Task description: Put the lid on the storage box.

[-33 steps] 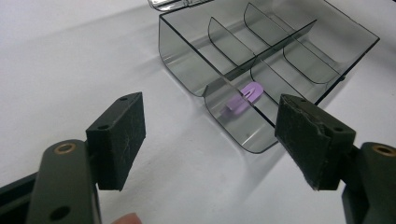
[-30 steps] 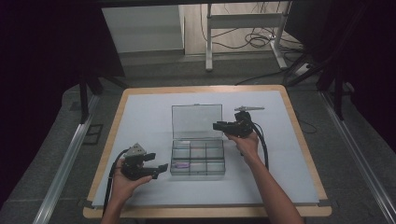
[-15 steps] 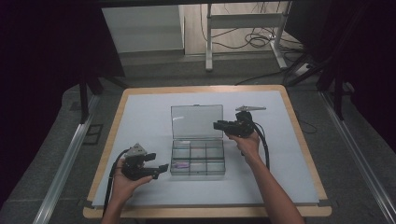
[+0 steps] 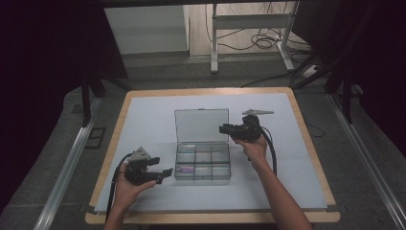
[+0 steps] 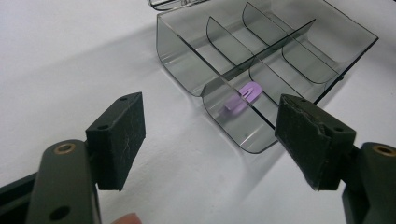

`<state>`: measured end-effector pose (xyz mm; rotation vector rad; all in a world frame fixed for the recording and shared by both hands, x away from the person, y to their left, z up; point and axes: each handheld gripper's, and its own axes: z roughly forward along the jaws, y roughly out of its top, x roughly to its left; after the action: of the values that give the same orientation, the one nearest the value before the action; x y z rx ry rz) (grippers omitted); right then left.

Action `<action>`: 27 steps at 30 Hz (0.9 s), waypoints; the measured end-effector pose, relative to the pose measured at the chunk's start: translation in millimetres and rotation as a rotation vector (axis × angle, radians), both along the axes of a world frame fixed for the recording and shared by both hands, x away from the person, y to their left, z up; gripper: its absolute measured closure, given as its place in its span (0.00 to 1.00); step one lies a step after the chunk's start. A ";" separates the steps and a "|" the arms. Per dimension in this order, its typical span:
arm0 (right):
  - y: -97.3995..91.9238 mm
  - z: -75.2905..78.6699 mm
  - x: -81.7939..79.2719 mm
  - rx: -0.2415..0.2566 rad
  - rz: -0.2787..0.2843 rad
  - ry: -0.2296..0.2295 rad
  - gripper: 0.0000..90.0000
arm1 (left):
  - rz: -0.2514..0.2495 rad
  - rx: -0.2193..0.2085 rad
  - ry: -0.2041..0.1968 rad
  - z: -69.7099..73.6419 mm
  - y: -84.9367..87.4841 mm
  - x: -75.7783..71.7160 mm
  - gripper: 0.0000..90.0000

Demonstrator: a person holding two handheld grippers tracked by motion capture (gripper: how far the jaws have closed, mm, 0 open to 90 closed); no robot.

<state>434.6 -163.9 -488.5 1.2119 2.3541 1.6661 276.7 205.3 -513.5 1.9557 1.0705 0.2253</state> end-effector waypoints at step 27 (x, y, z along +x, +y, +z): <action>-0.3 2.5 -8.4 0.007 0.005 -0.042 0.72 | 0.000 0.001 0.000 -0.1 -0.7 -0.2 0.28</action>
<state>426.2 -164.3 -486.1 1.1610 2.3304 1.6861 276.5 204.6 -513.6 1.9568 1.0700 0.2259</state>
